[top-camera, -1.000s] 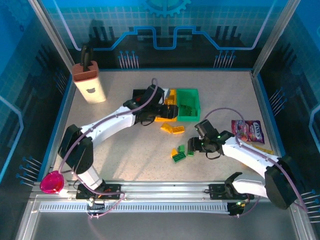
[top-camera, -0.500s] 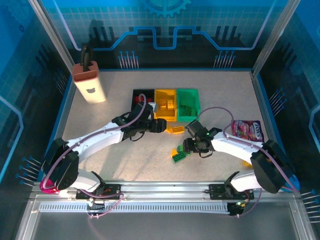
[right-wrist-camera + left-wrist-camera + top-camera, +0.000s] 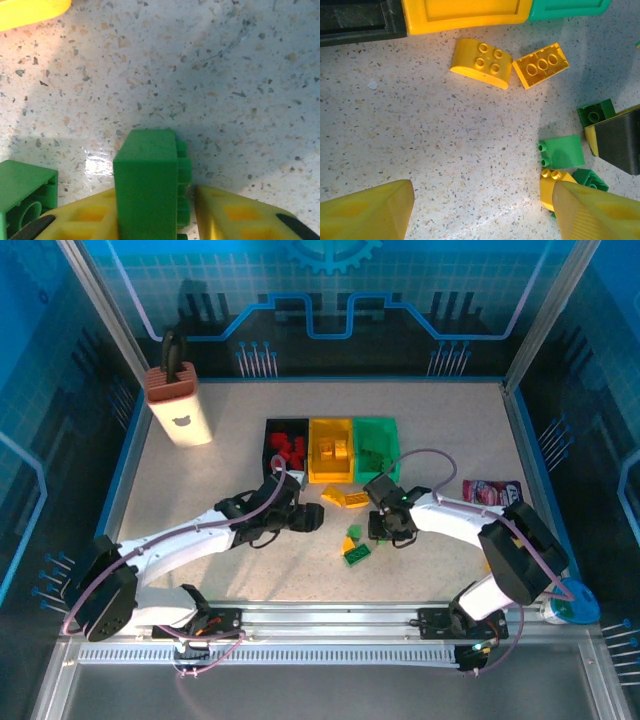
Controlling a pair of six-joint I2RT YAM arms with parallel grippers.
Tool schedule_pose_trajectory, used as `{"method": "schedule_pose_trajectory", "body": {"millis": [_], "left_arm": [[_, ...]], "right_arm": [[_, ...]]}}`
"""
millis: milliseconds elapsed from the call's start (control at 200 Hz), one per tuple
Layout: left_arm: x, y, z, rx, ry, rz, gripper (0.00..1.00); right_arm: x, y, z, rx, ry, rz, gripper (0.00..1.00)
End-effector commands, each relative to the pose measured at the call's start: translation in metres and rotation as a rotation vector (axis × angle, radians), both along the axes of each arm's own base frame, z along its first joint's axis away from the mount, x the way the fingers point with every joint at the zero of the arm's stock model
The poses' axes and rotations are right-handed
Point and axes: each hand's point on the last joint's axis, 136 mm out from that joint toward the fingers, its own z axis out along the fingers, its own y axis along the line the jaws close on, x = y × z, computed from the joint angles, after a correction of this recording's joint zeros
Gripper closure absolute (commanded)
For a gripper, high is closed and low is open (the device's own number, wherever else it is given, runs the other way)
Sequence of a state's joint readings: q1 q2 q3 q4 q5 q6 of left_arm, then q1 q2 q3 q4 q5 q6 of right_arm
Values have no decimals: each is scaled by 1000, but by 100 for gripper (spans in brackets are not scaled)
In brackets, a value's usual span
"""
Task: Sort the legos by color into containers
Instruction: Pick up the lego from the bottom-center of the table, then place the lego in the container.
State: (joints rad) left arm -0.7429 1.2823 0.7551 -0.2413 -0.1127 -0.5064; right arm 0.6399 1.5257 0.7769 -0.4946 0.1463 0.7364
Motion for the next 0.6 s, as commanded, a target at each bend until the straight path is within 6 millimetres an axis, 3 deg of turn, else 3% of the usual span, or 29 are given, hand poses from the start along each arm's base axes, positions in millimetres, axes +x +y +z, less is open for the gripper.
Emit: {"method": "schedule_pose_trajectory", "body": {"millis": [0,155,425,590], "left_arm": [[-1,1,8,-13,-22,18,27],[-15,-13,6,15,-38,-38,27],[-40,-37,0,31,-45,-150,27],[-53,-42,-11,31,-29,-181,27]], "right_arm": [[18,15,13,46,-43,16,67],[28,9,32,18,-88,24,74],[85,-2,107,46,-243,31,75],[126,-9,119,67,-247,27,75]]}}
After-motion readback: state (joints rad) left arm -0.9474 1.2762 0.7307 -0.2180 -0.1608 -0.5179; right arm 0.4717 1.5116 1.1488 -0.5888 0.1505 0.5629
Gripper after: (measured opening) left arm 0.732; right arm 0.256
